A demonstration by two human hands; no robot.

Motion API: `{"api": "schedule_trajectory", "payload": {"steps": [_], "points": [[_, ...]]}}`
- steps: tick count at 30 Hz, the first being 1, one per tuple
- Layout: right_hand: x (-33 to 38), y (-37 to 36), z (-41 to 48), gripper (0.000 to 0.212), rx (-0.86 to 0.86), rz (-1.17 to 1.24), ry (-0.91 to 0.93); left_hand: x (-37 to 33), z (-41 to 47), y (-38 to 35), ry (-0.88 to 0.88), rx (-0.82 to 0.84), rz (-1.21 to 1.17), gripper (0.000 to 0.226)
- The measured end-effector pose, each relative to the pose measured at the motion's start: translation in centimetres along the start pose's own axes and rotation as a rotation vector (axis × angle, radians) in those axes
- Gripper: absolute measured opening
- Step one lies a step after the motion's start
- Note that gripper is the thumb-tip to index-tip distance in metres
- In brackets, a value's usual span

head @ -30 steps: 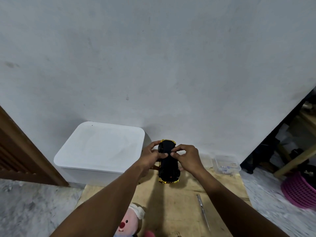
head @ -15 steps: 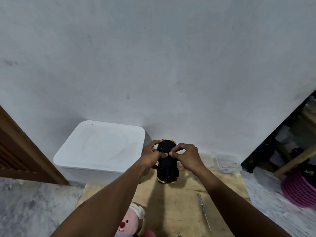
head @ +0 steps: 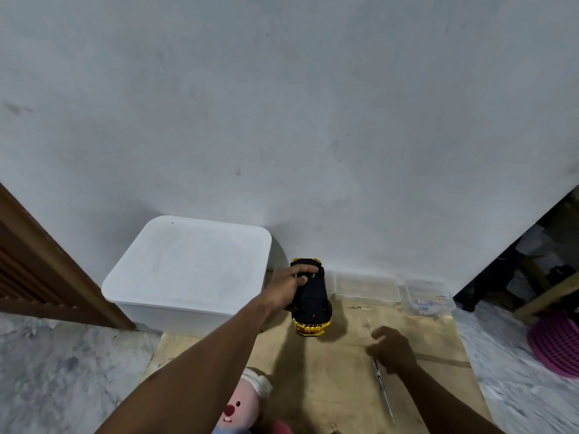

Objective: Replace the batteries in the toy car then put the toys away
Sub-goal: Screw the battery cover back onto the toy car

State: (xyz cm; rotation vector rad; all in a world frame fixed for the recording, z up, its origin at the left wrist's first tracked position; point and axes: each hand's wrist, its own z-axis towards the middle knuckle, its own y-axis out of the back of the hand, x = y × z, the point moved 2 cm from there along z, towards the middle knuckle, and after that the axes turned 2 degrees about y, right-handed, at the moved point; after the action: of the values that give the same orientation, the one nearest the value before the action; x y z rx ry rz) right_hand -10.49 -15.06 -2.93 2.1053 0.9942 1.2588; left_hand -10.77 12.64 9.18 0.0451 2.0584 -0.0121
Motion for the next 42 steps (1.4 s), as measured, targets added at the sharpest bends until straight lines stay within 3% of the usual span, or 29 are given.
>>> {"api": "schedule_trajectory", "payload": {"steps": [4,7,11,17,20,27,42], "points": [[-3.0,-2.3,-0.3,0.047,0.064,-0.187,-0.063,0.5,0.8,-0.2,0.007,-0.003,0.038,0.034],[-3.1,-2.7,-0.2,0.040,0.046,-0.154,-0.044,0.7,1.2,-0.3,0.012,0.004,0.042,0.033],[-0.6,-1.1,1.0,0.035,-0.131,-0.074,0.216,1.0,1.6,-0.4,-0.022,-0.006,0.054,0.019],[10.3,7.4,-0.5,0.057,-0.248,0.773,0.290,1.1,1.6,-0.6,-0.067,0.017,0.075,0.013],[15.2,10.5,-2.6,0.065,-0.250,0.960,0.467,1.1,1.3,-0.7,-0.075,0.005,0.068,0.011],[20.0,10.3,-5.1,0.065,-0.211,0.840,0.753,1.0,1.0,-0.6,-0.102,0.000,0.041,0.012],[21.1,8.3,-5.2,0.070,-0.218,0.694,0.789,0.7,0.9,-0.4,-0.158,-0.009,-0.032,0.009]]}}
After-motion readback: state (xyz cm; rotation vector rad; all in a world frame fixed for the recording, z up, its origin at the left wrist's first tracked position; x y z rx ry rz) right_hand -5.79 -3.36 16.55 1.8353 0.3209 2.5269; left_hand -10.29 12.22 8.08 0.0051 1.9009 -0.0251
